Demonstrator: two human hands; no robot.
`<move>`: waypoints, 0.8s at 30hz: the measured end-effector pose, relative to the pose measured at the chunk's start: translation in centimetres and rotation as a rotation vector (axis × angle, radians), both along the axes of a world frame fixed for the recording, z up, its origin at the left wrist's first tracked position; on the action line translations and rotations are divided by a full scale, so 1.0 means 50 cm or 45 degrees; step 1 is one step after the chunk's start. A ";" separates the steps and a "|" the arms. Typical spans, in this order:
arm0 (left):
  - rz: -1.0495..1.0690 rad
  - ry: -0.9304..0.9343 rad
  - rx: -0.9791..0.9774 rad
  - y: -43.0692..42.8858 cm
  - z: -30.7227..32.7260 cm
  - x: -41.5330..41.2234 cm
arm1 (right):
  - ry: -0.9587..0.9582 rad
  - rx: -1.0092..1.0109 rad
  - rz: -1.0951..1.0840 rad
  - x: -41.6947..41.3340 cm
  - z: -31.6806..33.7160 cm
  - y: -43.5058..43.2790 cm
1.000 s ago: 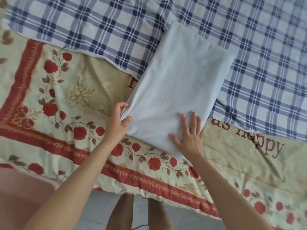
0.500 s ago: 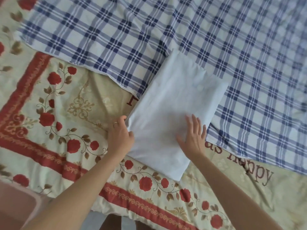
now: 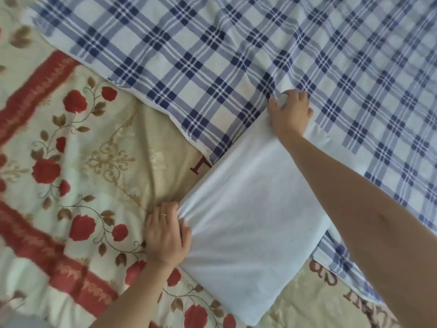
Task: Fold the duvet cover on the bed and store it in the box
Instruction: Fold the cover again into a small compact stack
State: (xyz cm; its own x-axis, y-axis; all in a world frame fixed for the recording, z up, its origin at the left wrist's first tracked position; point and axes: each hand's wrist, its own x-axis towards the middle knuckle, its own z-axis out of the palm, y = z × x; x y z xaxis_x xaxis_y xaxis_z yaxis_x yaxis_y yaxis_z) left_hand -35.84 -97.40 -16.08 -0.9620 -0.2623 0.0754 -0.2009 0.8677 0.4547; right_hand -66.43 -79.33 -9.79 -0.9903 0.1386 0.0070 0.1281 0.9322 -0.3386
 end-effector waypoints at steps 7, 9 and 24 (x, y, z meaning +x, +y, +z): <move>0.017 -0.159 0.065 -0.016 0.021 -0.009 | 0.239 0.401 0.940 0.018 0.024 0.030; 0.021 -0.178 0.064 -0.022 0.025 -0.007 | 0.185 0.512 1.132 0.012 0.032 0.022; 0.002 -0.293 0.008 -0.023 0.027 -0.010 | -0.002 0.493 0.787 0.004 0.097 0.027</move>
